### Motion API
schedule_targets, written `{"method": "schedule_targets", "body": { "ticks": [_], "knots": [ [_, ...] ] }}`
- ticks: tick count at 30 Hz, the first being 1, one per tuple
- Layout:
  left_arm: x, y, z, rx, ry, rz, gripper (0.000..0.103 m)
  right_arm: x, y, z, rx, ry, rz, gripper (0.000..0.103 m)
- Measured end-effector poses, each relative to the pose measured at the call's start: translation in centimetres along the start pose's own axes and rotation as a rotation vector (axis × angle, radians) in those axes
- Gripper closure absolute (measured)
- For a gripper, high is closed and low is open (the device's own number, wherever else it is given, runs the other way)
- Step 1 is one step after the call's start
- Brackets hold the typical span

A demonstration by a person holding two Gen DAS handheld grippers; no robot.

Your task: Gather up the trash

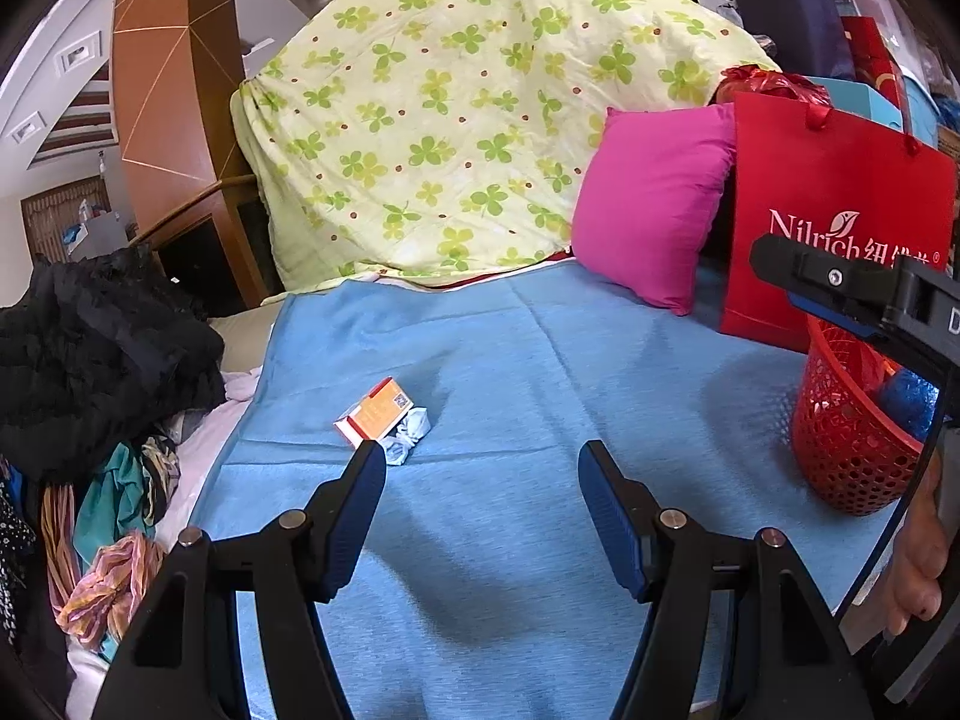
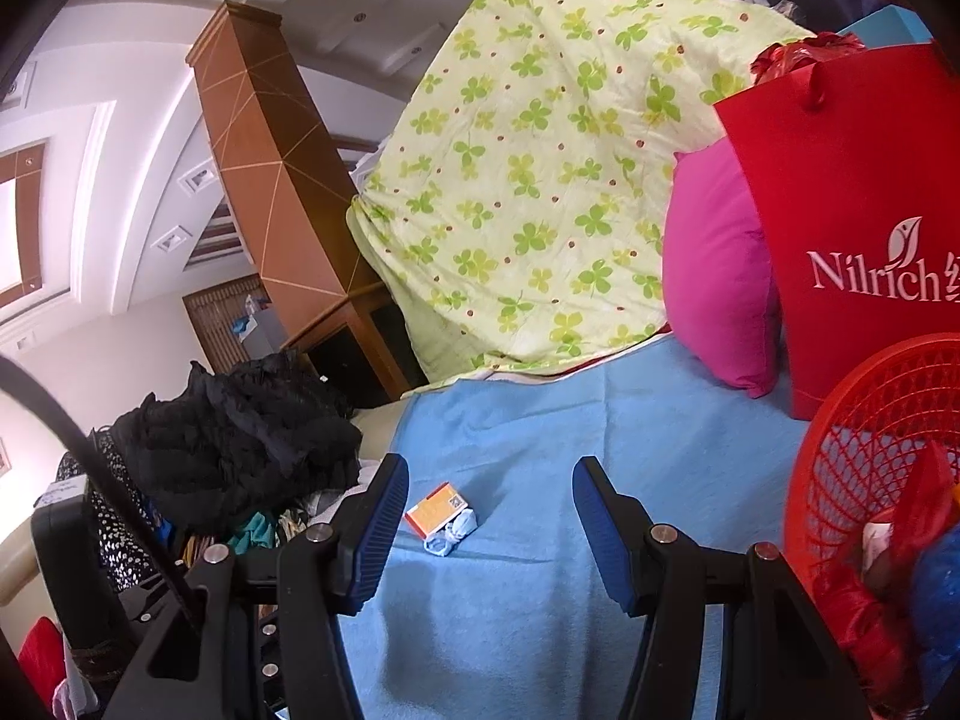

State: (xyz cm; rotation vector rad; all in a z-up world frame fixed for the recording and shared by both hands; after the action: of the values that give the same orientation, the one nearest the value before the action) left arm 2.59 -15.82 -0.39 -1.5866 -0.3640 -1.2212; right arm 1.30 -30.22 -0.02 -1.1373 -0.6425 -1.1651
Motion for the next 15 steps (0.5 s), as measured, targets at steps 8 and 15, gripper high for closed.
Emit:
{"method": "schedule_targets", "body": {
  "ticks": [8,15],
  "knots": [
    [-0.8,0.4,1.7,0.007,-0.026,0.006,0.035,-1.1,1.3,1.0,0.0,-0.003,0.041,0.042],
    [-1.8,1.3,3.6,0.019,-0.056,0.025,0.035,-2.4,3.0,2.3,-0.001,-0.023,0.085,0.042]
  ]
}}
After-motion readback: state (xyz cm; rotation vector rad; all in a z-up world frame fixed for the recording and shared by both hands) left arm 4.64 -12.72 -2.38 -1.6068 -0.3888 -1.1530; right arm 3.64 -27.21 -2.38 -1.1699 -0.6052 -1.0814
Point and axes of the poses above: each gripper's, at about its wrist camera, not at the fingertips, and y roughly the way its jaws point, z to its left, x to its top, the point moved 10 cm from there along y, roughly the way its jaws point, and after that the axes turned 15 degrees about -x, right-handed, at the moved point
